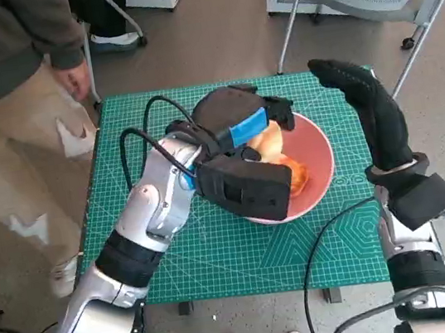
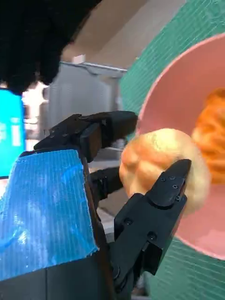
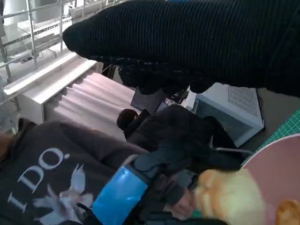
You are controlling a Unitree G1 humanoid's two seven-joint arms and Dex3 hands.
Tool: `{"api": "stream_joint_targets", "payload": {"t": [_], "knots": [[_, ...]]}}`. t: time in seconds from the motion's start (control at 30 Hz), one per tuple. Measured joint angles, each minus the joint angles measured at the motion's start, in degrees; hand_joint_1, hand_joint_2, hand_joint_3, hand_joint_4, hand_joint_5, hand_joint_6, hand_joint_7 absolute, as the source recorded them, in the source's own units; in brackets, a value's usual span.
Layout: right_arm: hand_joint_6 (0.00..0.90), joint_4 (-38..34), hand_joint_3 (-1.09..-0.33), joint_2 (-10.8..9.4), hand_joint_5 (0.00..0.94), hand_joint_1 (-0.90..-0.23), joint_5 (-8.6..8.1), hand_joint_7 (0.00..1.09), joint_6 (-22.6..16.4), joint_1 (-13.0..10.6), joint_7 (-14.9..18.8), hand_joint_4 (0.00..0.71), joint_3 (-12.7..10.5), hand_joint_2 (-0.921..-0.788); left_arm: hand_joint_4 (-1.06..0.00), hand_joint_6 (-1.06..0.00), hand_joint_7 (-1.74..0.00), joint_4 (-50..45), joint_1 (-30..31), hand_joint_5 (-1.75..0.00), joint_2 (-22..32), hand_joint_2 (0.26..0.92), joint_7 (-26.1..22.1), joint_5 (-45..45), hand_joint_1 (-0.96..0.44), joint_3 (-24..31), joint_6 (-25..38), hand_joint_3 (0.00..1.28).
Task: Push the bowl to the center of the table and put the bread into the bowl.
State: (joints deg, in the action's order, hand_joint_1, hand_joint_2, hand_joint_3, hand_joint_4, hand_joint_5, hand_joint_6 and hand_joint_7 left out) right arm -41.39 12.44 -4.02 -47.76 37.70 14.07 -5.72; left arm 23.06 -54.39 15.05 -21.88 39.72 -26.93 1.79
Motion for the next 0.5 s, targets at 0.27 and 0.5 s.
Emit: {"api": "stream_joint_targets", "payload": {"t": [0.27,0.5], "knots": [[-0.001,-0.01,-0.857,0.00,0.003,-0.688,0.00,0.39,-0.02,0.05,-0.47,0.150,0.02,-0.921,-0.02,-0.24,0.00,3.51,-0.13,0.00,0.36,0.819,0.54,-1.55,-0.56,0.44,-3.13,0.01],[-0.001,-0.01,-0.858,-0.01,0.003,-0.692,0.00,0.39,-0.03,0.23,-0.64,0.150,0.12,-0.921,0.00,-0.20,0.00,7.91,-0.23,0.00,0.70,0.834,2.09,-5.36,-0.58,2.90,-9.02,0.01]]}}
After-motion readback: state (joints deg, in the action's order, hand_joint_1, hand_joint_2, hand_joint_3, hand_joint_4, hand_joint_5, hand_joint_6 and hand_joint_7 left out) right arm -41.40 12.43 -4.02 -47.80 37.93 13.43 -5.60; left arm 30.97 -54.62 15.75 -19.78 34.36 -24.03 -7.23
